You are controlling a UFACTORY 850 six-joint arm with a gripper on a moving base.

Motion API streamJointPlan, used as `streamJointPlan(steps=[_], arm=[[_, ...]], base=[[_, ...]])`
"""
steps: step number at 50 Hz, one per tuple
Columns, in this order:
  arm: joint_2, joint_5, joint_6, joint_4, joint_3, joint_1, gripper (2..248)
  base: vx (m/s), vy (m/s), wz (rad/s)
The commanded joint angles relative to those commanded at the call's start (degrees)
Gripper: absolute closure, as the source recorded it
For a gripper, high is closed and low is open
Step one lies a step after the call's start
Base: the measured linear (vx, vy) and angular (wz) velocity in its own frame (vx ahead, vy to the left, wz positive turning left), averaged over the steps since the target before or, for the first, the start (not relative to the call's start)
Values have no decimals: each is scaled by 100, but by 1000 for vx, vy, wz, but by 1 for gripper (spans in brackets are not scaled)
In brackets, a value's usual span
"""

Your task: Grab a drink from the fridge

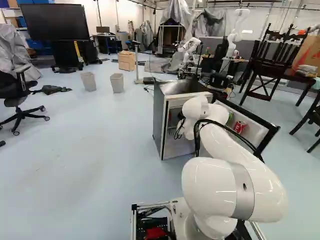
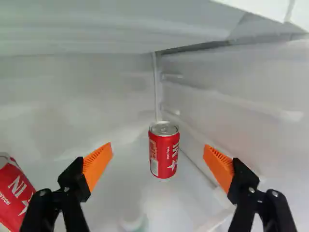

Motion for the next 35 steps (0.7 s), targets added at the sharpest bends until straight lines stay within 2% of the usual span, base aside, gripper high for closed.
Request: streamJointPlan(steps=[35], arm=[[-223,0,0,0,-381,21,3]], base=[[0,0,0]])
